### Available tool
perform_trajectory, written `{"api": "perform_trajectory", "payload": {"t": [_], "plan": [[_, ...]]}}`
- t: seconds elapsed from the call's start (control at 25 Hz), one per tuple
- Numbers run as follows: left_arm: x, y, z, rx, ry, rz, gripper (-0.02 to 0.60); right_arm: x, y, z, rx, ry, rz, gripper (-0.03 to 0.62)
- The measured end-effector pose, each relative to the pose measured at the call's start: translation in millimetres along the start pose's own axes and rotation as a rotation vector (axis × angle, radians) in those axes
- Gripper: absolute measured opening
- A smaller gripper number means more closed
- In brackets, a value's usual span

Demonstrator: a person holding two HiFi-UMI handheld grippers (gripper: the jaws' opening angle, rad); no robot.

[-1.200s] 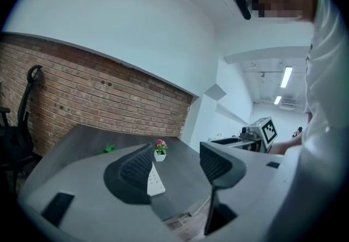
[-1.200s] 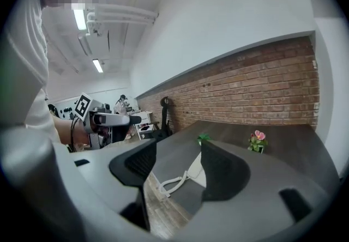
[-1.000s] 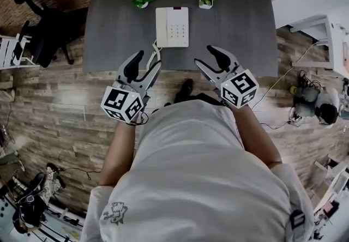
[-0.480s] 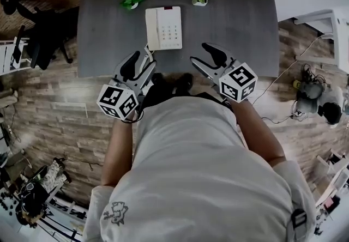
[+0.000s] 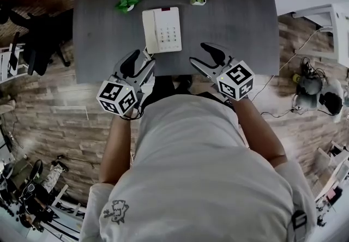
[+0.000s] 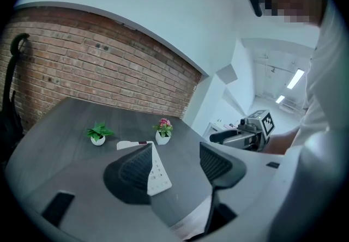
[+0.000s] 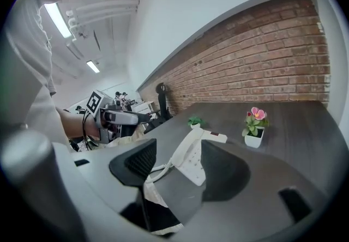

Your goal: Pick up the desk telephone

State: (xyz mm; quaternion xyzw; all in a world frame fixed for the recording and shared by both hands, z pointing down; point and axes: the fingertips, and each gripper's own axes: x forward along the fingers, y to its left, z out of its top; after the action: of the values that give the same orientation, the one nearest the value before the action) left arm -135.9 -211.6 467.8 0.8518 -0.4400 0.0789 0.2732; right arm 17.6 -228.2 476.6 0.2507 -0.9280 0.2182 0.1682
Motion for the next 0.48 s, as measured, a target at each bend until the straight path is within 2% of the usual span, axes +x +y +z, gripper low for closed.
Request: {"api": "perform_trajectory", "payload": {"t": [0.48], "plan": [[40,61,-24,-0.07,0.122,-0.045,0.285,47,-37,-19,0.054,0.094,-0.029,0.233]]}}
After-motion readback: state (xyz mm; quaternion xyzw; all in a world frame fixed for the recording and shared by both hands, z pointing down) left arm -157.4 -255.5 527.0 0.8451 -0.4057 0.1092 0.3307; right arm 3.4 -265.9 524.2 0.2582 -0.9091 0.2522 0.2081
